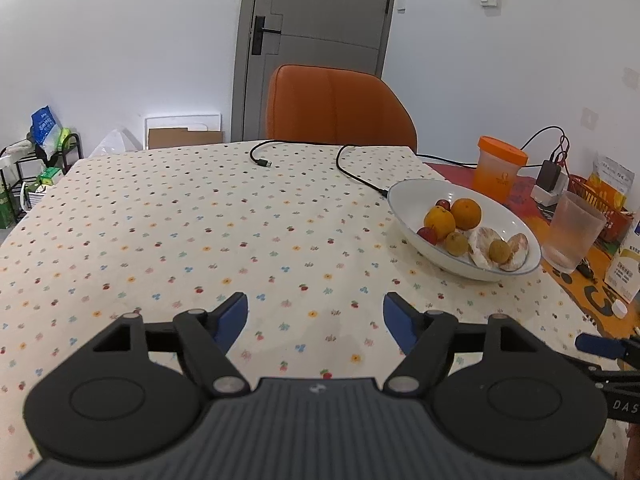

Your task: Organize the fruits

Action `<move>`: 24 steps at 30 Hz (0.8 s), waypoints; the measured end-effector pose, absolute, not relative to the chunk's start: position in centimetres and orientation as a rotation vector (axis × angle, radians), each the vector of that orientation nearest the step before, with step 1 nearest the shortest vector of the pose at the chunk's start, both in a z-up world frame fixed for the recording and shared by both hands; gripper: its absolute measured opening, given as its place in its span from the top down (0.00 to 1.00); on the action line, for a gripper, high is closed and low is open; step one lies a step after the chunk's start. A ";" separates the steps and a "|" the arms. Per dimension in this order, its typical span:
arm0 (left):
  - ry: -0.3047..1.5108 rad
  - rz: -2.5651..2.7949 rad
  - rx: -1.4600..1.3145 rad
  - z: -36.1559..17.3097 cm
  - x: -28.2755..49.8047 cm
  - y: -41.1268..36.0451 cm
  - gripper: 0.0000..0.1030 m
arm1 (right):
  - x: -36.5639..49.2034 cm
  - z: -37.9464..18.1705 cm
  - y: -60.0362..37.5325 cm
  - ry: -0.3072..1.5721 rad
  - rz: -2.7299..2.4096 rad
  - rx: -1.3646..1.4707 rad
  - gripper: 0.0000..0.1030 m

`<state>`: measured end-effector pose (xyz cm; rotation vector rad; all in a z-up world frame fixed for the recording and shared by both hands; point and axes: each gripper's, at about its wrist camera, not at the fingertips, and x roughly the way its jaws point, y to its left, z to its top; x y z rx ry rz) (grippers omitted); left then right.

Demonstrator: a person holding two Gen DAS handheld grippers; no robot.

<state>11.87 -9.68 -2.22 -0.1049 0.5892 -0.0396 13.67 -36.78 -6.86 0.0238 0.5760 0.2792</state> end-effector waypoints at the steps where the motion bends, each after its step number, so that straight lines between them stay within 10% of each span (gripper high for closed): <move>1: 0.590 -0.040 -0.104 -2.2 11.7 -9.6 0.29 | 13.5 -7.0 -36.9 0.584 0.279 0.026 0.35; 7: 0.594 -0.042 -0.094 -2.4 11.2 -9.8 0.29 | 12.6 -7.9 -37.3 0.604 0.291 0.027 0.79; 24: 0.618 -0.021 -0.106 -3.7 12.5 -9.2 0.29 | 14.6 -7.2 -37.0 0.576 0.300 0.052 0.79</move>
